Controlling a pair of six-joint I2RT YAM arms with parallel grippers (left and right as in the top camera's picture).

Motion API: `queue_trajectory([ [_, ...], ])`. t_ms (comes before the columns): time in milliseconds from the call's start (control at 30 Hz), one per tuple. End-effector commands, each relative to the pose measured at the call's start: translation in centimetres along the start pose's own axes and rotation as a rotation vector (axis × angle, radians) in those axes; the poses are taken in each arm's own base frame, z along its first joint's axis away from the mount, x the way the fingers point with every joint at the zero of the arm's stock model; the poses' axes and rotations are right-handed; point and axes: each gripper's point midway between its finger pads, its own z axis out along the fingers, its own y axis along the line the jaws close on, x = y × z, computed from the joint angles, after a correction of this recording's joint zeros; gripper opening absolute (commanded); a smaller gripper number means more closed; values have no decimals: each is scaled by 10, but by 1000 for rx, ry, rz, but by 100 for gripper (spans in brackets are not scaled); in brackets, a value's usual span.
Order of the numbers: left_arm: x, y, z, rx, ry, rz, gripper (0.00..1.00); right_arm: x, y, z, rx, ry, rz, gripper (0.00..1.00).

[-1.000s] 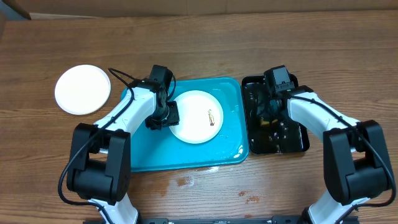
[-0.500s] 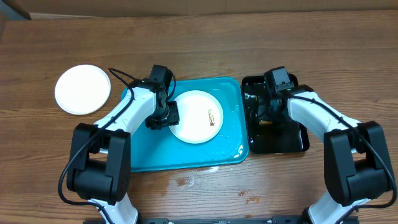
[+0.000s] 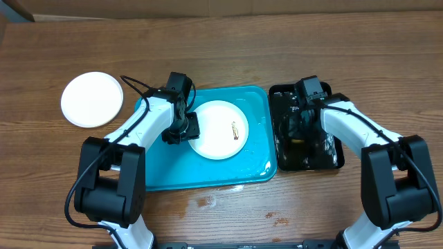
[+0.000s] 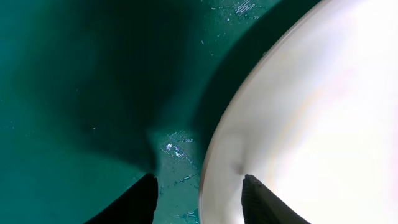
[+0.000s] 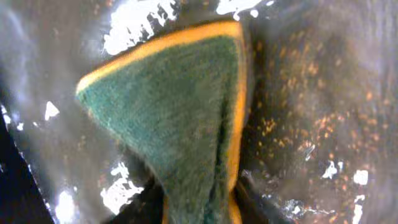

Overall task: Clean dirty plates on tray and stack at the side
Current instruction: 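Dip and rub the sponge in the black tray's water with right gripper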

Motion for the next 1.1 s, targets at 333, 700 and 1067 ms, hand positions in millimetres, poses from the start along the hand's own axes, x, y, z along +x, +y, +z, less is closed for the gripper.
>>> queue_trajectory([
  [333,-11,1,-1,-10,-34,-6,47,-40,12,1,-49,-140,5,59],
  [700,-11,1,-1,-8,-35,-6,48,-45,14,12,-71,-202,10,4],
  [1067,-10,1,-1,-10,-33,-6,51,-35,11,14,-59,-159,35,55],
])
